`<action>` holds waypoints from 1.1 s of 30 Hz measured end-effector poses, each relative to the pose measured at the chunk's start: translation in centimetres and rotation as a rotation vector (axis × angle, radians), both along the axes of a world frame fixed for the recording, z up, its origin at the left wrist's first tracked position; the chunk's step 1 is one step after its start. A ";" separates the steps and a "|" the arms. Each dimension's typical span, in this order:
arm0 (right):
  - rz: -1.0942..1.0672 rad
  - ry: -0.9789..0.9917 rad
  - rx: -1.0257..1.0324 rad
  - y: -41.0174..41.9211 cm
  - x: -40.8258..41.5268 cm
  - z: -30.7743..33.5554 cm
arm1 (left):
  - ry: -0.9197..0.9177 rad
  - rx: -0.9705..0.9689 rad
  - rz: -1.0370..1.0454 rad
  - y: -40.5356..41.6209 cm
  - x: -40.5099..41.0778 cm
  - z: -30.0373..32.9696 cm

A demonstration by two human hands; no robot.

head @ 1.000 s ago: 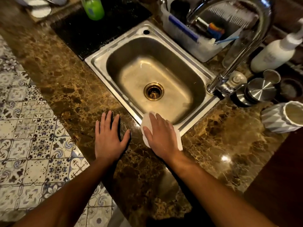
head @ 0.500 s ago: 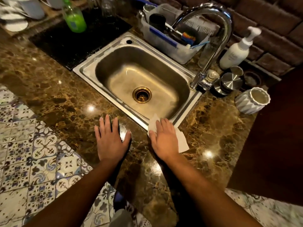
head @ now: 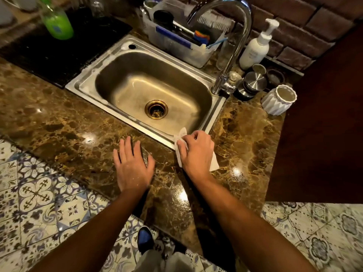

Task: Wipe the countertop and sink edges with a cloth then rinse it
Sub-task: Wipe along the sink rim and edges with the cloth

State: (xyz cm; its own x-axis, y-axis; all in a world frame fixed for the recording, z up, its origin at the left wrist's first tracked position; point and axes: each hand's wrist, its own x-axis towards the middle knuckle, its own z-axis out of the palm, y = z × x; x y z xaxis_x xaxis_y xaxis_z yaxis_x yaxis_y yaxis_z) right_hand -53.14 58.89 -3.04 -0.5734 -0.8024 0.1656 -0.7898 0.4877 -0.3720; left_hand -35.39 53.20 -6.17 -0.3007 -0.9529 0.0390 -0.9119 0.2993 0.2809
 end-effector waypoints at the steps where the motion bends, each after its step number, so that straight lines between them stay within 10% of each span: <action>1: -0.016 -0.009 -0.043 0.1 -0.2 0.3 | -0.003 0.005 -0.001 0.0 0.0 0.0; 33: 0.404 -0.079 0.317 -0.4 -2.1 -3.1 | -0.028 0.005 0.018 -0.2 -0.7 -0.3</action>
State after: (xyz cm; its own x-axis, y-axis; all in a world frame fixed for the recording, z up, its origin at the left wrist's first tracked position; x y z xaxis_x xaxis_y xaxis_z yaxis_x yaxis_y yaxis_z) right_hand -55.28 58.52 -6.16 -0.2081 -0.9662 -0.1522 -0.9140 0.2475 -0.3215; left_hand -36.06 52.99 -6.49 -0.2845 -0.9583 0.0263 -0.9246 0.2815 0.2568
